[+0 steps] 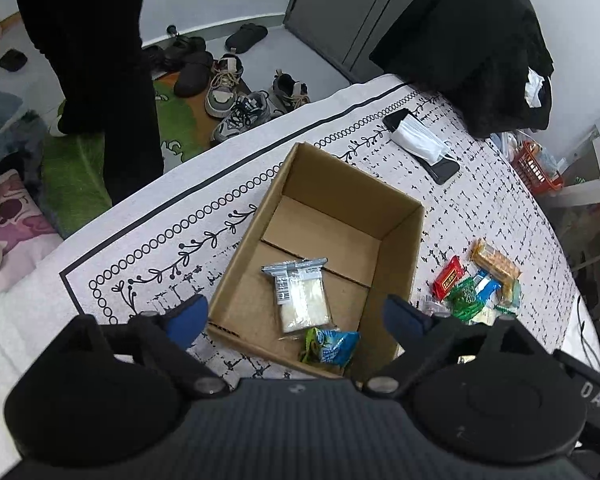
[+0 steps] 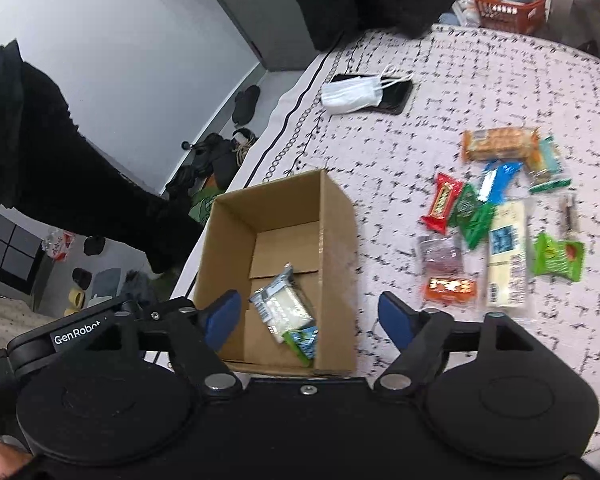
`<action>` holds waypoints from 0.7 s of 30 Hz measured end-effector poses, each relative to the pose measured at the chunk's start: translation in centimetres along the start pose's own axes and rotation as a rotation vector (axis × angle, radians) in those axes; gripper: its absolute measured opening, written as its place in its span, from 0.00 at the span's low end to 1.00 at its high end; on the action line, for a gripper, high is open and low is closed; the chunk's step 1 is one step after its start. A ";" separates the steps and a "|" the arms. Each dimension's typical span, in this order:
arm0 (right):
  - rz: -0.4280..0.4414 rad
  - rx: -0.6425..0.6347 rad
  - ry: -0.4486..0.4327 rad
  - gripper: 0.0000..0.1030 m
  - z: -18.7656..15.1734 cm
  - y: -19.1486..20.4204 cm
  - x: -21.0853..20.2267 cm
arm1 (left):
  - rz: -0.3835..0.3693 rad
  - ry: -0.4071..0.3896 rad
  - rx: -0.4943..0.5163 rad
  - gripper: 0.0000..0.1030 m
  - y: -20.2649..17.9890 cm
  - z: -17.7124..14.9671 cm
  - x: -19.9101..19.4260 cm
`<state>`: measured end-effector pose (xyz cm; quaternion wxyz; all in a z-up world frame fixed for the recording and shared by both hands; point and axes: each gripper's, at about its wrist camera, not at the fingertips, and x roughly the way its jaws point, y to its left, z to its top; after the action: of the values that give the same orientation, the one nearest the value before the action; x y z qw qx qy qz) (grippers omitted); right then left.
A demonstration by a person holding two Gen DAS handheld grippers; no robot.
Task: Organize snacks
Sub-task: 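Open the left gripper over the box while the right gripper releases the blue packet, then grasp the orange candy bag with the left gripper while the right grasps the green packet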
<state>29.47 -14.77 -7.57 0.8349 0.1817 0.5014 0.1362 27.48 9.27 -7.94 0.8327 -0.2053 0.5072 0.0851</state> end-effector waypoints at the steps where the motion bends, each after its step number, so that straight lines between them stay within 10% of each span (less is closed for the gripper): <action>1: -0.001 -0.002 -0.002 0.75 -0.1 -0.3 -0.3 | 0.000 -0.005 0.004 0.94 -0.2 -0.2 -0.1; 21: -0.098 -0.027 -0.104 1.00 -1.4 -7.4 -4.4 | -0.031 -0.035 0.071 1.00 -6.0 -4.2 -1.0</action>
<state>26.59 -22.96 -7.98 0.8677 0.1525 0.4640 0.0925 25.73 2.08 -7.25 0.8493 -0.1820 0.4922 0.0579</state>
